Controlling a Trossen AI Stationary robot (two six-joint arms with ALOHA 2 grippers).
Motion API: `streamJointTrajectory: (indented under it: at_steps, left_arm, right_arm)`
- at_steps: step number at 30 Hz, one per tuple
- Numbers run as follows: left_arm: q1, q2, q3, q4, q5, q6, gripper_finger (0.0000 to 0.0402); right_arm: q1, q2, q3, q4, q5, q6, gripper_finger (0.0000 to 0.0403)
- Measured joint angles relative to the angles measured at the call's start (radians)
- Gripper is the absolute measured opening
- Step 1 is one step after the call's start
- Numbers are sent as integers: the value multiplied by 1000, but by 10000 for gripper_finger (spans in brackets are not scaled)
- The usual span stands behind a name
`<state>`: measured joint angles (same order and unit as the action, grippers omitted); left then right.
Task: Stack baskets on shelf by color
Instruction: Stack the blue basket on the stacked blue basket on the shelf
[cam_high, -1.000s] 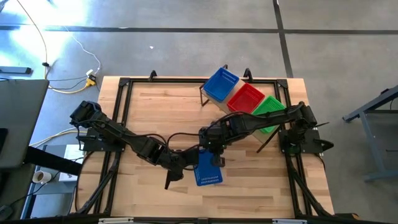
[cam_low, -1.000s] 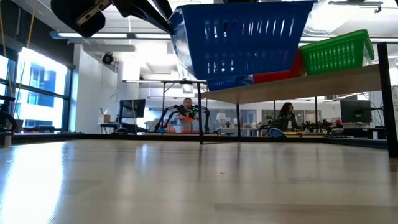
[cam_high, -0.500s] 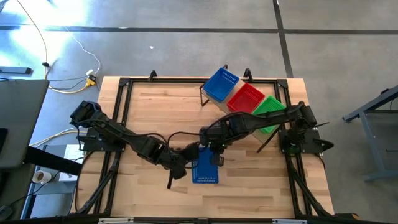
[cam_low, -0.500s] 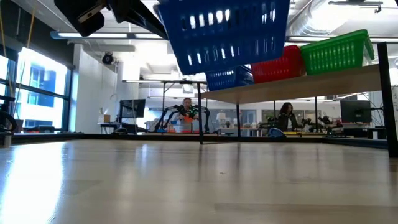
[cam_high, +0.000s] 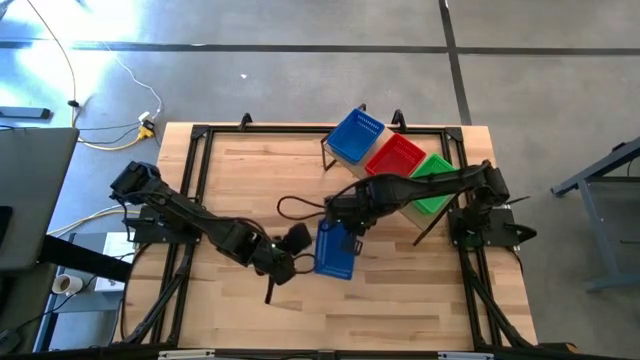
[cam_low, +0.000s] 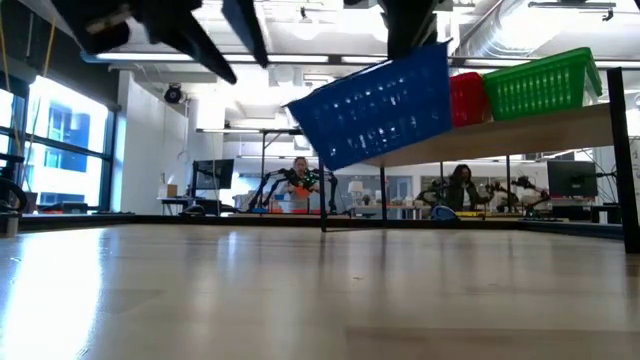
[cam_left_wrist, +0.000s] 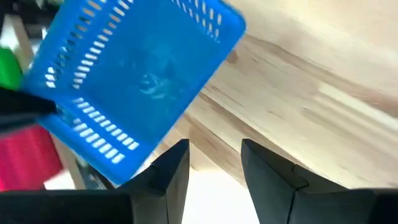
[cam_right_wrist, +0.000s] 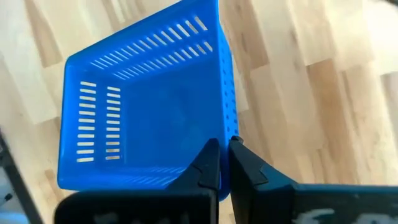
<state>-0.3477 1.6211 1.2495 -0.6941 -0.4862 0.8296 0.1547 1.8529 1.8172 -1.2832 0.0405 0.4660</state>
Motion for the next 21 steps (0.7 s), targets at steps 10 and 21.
streamJointTrajectory:
  at_steps: [10, 21]
  left_arm:
    - [36, -122, 1, -48, 33, -192, 135]
    - [102, -258, 0, -63, 34, -190, 133]
  right_arm:
    - [-59, -96, 1, -10, 110, 35, 0]
    - [-184, -206, 1, 37, 146, -3, 0]
